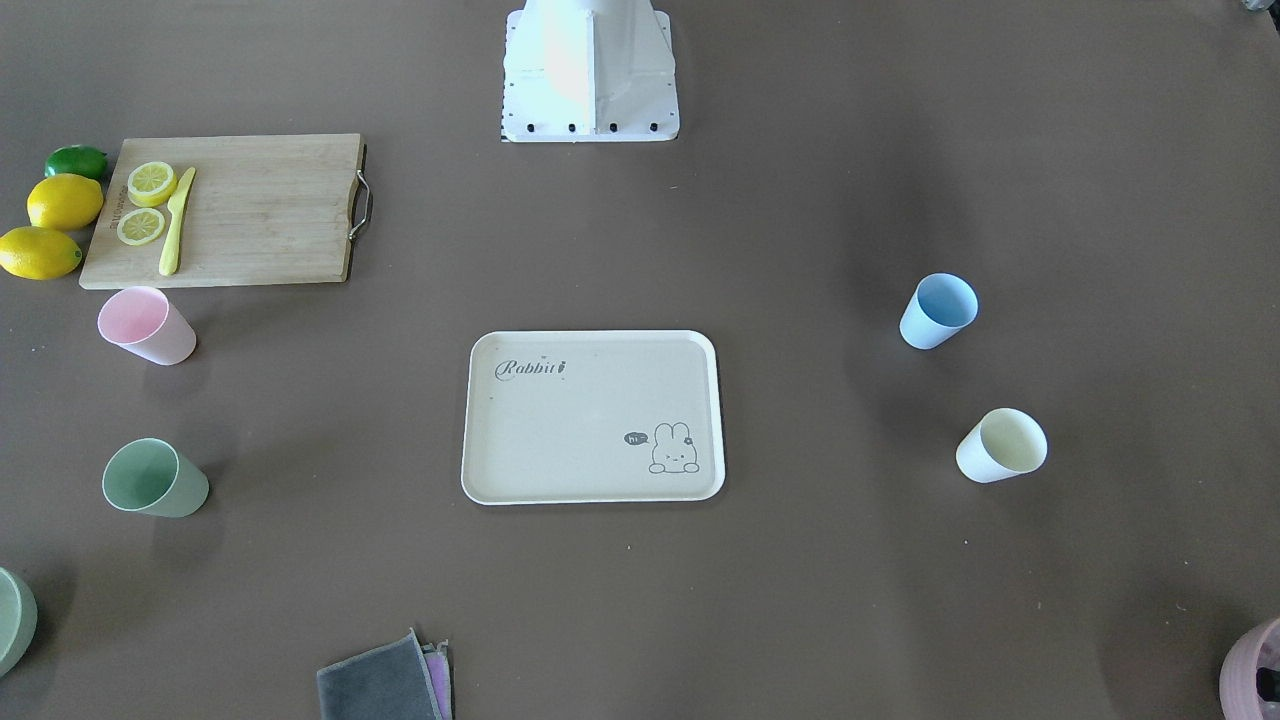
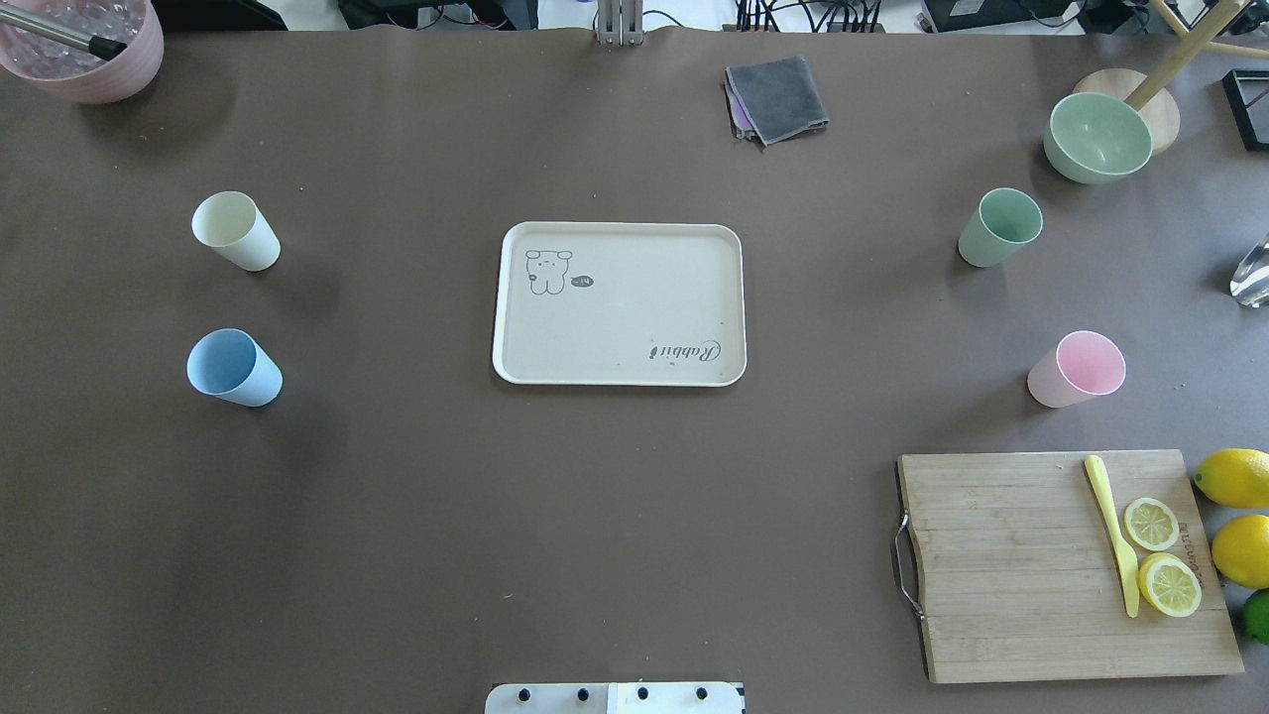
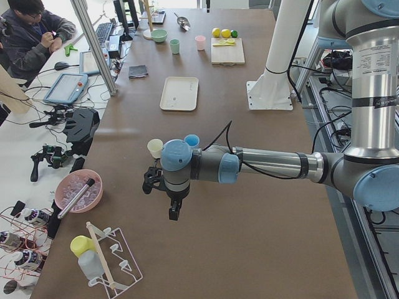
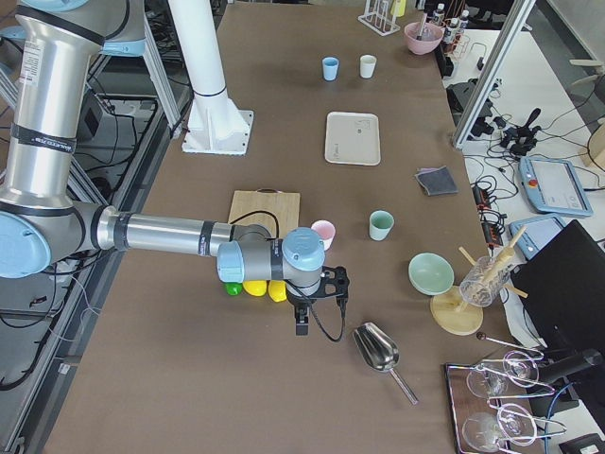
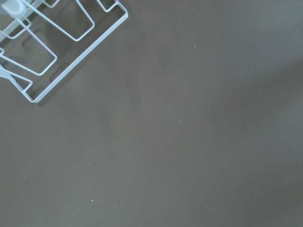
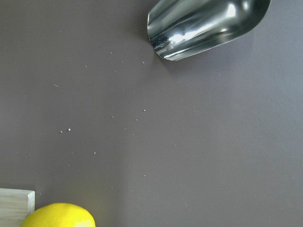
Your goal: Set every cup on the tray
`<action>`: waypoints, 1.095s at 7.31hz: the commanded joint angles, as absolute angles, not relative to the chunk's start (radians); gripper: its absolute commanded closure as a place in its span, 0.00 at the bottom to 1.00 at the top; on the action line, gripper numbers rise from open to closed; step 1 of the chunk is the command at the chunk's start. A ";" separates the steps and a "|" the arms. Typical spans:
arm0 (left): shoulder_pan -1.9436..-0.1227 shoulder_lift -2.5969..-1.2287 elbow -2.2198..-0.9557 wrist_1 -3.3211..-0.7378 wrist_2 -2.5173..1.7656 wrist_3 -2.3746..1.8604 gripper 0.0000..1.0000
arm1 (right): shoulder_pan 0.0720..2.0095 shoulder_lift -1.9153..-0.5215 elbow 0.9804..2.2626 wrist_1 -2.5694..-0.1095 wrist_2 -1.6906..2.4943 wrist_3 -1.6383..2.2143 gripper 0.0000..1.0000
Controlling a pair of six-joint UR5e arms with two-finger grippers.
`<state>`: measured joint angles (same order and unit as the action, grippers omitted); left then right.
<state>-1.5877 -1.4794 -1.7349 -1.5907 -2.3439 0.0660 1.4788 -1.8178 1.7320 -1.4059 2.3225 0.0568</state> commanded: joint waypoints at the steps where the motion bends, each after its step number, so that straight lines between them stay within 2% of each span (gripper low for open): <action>1: -1.588 -1.480 -1.736 -1.591 -2.336 0.067 0.02 | 1.479 -1.818 1.733 -1.405 2.322 0.057 0.00; 3: -1.588 -1.480 -1.774 -1.592 -2.342 0.067 0.02 | 1.479 -1.815 1.727 -1.401 2.318 0.060 0.00; 6: -1.586 -1.511 -1.813 -1.594 -2.345 0.057 0.02 | 1.480 -1.842 1.720 -1.141 2.217 0.074 0.00; 8: -1.586 -1.558 -1.832 -1.598 -2.344 0.058 0.02 | 1.482 -1.841 1.736 -1.091 2.224 0.077 0.00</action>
<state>-1.5862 -1.5303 -1.8228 -1.5954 -2.3443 0.0584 1.4806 -1.8403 1.7272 -1.1377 2.2251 0.0747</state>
